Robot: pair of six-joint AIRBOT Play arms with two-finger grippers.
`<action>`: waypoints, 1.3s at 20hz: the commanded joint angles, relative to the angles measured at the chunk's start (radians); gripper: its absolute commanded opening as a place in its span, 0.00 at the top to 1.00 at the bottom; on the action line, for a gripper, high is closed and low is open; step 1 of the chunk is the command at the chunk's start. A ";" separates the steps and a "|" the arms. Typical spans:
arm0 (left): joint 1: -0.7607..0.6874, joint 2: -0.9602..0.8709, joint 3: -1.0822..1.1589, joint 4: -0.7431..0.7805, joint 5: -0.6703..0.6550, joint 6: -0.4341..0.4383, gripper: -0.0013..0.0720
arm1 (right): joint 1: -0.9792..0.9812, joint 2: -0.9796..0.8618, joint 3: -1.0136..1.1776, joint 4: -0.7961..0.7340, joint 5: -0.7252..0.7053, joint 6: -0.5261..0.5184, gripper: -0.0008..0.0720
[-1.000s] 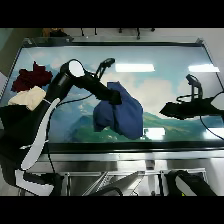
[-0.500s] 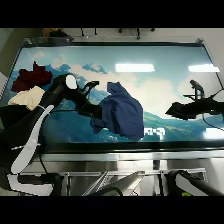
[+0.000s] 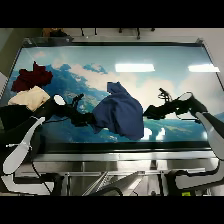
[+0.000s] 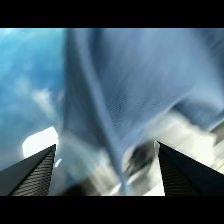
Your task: Fold the shirts.
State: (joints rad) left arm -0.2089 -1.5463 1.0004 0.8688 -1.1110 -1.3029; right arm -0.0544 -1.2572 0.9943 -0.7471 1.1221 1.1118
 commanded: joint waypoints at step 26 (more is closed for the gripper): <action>0.029 0.945 0.514 0.135 -0.068 -0.075 0.96 | -0.024 0.855 0.477 0.116 0.075 -0.176 0.97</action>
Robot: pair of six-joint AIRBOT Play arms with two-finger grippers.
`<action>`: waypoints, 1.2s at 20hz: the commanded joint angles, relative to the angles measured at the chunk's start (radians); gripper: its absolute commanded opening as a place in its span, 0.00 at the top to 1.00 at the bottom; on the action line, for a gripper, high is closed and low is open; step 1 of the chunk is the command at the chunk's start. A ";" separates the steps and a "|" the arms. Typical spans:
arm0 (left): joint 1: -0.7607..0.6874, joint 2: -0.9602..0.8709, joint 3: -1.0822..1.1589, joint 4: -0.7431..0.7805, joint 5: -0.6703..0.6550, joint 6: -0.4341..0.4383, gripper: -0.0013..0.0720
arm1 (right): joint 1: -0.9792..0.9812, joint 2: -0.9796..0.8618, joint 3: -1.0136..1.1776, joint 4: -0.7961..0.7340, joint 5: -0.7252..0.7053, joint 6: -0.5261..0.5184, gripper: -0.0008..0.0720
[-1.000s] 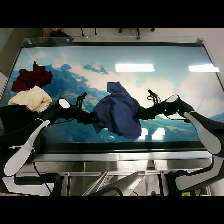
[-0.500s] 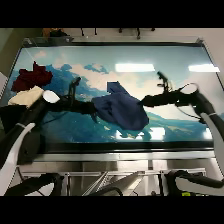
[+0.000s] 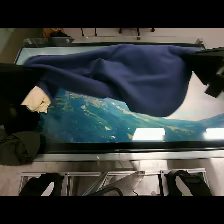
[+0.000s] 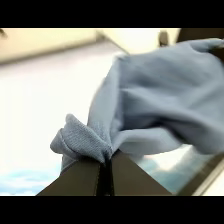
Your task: Fold the shirts.
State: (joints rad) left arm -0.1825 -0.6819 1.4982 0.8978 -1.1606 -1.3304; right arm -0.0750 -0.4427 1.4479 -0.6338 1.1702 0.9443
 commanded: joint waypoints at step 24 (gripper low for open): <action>-0.130 -0.661 -0.561 0.095 0.087 0.068 0.96 | -0.044 -0.466 -0.702 -0.158 0.098 0.140 0.27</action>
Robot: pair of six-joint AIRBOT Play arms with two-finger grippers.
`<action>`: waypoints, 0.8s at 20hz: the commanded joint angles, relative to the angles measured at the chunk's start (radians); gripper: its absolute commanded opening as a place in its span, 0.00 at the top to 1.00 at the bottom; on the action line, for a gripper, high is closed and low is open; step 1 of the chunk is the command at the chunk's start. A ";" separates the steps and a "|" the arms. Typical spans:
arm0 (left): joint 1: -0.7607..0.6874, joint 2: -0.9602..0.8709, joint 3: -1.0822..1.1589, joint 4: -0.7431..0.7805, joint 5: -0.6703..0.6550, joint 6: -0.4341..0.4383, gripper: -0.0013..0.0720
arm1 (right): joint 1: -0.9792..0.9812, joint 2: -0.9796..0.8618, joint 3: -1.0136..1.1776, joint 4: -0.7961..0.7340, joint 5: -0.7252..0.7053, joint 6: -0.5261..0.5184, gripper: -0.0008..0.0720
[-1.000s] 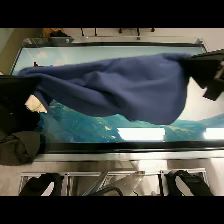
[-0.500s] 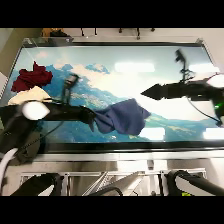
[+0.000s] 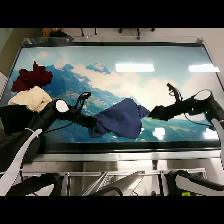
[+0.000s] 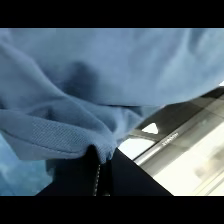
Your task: Fold the shirts.
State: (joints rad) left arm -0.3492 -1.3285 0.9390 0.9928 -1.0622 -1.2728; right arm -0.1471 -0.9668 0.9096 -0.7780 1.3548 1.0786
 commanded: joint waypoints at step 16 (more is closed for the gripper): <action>0.015 -0.015 0.033 -0.026 -0.043 0.009 0.96 | 0.259 0.013 -0.306 0.333 -0.412 -0.153 0.97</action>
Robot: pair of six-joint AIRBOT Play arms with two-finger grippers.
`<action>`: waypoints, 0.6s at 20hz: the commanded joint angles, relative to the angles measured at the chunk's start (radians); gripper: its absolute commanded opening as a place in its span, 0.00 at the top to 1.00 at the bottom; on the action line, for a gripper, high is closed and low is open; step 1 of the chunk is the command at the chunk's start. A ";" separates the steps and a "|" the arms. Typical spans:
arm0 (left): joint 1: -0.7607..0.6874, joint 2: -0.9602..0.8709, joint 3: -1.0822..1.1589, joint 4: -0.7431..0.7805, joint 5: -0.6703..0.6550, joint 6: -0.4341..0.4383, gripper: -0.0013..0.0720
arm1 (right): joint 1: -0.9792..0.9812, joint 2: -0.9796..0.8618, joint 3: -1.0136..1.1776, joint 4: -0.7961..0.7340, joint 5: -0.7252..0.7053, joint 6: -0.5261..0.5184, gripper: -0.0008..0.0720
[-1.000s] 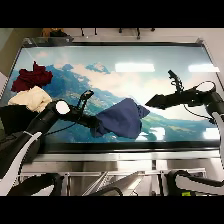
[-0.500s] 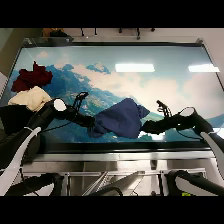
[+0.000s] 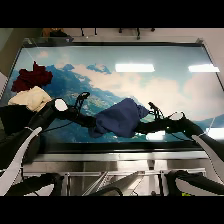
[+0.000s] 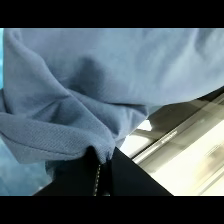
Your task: Fold the shirts.
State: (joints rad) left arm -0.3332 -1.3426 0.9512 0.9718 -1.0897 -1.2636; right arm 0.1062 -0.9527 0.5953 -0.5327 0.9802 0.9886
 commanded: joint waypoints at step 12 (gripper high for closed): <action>-0.001 -0.001 0.122 -0.003 -0.074 0.001 0.96 | 0.005 0.208 0.114 0.089 -0.003 -0.045 0.97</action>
State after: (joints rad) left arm -0.3336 -1.3426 1.0676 0.9680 -1.1587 -1.2636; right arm 0.1108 -0.7994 0.6960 -0.4450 0.9771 0.9333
